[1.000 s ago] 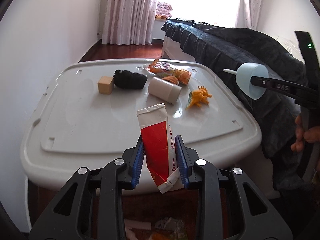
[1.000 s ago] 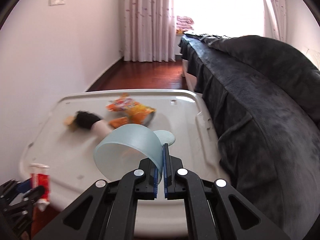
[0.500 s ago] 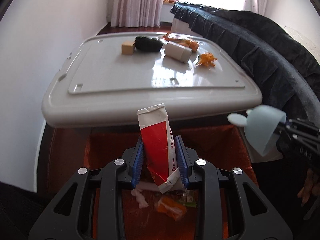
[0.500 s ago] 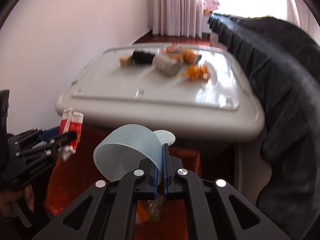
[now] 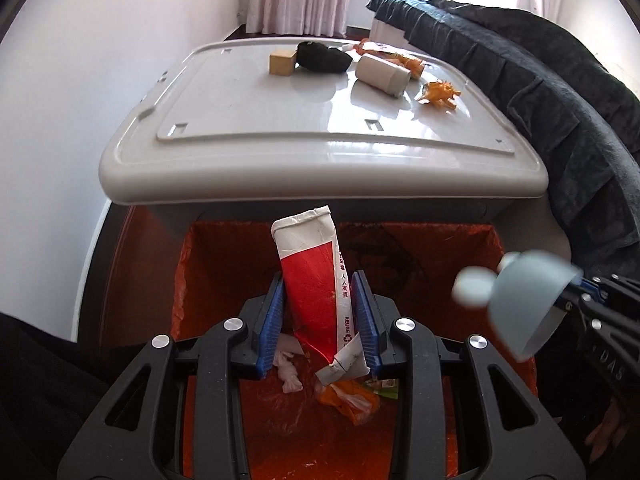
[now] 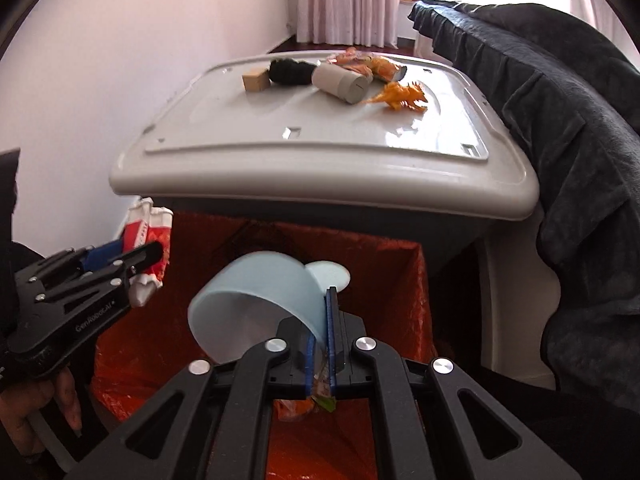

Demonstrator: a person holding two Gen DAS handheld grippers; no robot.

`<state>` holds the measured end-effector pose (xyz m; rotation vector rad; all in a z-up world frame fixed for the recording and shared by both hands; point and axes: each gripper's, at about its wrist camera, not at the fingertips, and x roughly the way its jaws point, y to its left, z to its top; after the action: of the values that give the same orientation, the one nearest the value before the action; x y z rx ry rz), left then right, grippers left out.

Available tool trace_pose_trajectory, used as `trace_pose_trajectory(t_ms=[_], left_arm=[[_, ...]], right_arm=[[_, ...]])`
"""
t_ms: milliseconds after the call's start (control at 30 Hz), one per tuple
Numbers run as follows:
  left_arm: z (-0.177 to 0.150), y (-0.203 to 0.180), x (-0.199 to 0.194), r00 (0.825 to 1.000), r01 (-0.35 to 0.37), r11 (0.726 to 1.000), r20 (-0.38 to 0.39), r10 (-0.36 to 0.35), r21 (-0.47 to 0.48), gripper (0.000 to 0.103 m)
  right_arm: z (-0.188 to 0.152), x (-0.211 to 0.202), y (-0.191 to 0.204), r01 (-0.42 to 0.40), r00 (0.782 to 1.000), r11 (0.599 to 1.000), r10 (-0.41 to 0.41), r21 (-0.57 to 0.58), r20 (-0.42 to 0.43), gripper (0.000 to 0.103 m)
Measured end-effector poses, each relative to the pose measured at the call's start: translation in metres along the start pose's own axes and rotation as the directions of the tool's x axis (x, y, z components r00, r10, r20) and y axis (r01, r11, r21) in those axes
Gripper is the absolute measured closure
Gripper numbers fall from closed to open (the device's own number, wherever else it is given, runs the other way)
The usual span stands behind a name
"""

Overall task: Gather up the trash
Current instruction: 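Lower the toothpaste box and blue cup over the orange bin and open both grippers, then grasp the orange toy dinosaur with the right gripper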

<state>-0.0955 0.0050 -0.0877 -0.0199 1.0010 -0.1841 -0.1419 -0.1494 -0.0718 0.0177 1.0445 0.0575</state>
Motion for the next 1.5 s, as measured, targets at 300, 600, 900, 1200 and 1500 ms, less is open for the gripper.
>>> trace_pose_trajectory(t_ms=[300, 600, 900, 1200, 1500], left_arm=[[0.016, 0.014, -0.014, 0.999, -0.014, 0.997, 0.028, 0.016, -0.079, 0.029], [0.053, 0.0, -0.032, 0.986, 0.024, 1.0, 0.165, -0.024, 0.001, 0.022], [0.086, -0.028, -0.039, 0.949, 0.017, 0.995, 0.311, -0.045, 0.094, 0.016], [0.103, -0.029, -0.012, 0.947, 0.044, 0.994, 0.314, -0.073, 0.099, 0.016], [0.105, -0.007, 0.004, 0.956, 0.049, 0.998, 0.288, -0.061, 0.048, 0.016]], right_arm=[[0.016, -0.028, -0.012, 0.061, 0.989, 0.998, -0.064, 0.027, 0.133, 0.036], [0.061, -0.047, -0.035, 0.056, 0.967, 0.995, -0.075, 0.083, 0.245, 0.032], [0.142, 0.005, -0.07, 0.101, 0.954, 0.981, -0.143, 0.166, 0.262, 0.03], [0.221, 0.113, -0.088, 0.151, 0.967, 0.96, -0.193, 0.235, 0.167, 0.03], [0.261, 0.175, -0.114, 0.185, 0.975, 0.902, -0.218, 0.391, 0.04, 0.03]])
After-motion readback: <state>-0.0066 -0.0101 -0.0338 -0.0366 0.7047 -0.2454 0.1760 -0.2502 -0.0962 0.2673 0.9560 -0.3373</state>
